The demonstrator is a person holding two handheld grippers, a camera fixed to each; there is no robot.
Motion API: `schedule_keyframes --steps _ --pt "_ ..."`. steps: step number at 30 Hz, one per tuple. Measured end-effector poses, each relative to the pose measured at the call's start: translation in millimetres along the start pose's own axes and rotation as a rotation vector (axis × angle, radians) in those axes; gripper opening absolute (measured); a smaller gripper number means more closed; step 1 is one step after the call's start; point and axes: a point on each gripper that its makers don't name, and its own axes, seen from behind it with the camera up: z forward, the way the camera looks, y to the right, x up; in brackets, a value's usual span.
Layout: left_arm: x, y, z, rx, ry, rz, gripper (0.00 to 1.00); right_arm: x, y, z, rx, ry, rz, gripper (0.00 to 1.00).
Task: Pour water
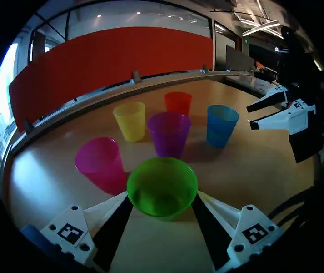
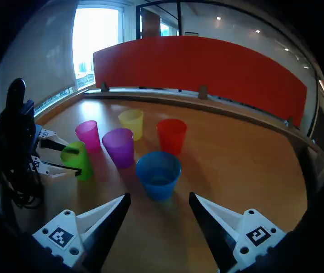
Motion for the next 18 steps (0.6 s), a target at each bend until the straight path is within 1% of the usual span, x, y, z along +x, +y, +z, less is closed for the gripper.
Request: schedule_keyframes --steps 10,14,18 --pt "-2.1 -2.3 -0.3 0.01 -0.015 0.01 0.82 0.2 0.7 -1.9 -0.001 0.002 0.001 1.0" --pt "-2.2 0.7 -1.5 0.001 -0.023 0.007 0.82 0.0 -0.2 -2.4 0.002 0.004 0.002 0.99" --pt "0.4 2.8 -5.3 -0.009 -0.017 -0.003 0.82 -1.4 -1.8 -1.9 0.006 0.002 -0.004 0.99"
